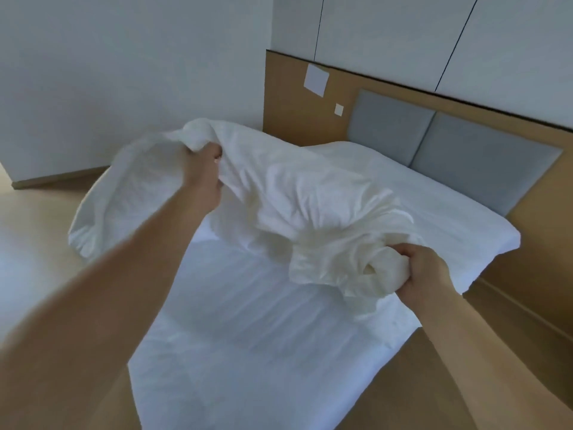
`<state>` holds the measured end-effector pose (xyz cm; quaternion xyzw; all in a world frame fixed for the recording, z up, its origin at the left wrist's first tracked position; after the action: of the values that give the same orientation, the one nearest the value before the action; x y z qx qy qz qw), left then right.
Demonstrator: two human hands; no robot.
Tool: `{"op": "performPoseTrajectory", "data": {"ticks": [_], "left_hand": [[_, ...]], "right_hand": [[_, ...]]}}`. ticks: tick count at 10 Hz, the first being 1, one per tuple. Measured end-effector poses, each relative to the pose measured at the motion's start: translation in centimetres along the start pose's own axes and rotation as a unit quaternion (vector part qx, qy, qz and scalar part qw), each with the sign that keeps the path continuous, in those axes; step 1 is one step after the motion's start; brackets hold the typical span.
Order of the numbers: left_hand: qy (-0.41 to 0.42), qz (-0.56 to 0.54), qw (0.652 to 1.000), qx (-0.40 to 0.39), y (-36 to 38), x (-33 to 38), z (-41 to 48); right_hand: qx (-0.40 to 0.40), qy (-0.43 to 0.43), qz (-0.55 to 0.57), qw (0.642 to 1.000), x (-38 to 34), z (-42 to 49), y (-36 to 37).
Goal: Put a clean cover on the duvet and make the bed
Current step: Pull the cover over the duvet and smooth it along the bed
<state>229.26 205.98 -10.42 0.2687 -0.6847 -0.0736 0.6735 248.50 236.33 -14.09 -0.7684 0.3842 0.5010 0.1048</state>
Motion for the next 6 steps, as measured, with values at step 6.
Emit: {"op": "performPoseTrajectory", "data": {"ticks": [6], "left_hand": [[-0.184,-0.016,0.978,0.098,4.8,-13.2,7.5]], "right_hand": [[-0.189,0.051,0.063,0.979,-11.0,14.7,3.3]]}}
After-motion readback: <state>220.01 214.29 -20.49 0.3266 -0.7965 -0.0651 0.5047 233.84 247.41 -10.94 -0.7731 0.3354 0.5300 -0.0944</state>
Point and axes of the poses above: each hand's wrist, its own z-axis towards the middle knuckle, its own y-axis out of the palm, x = y × z, the point moved 2 cm from there along z, towards the middle knuckle, and after that the axes turned 1 degree about x, right-handed, at the moved point
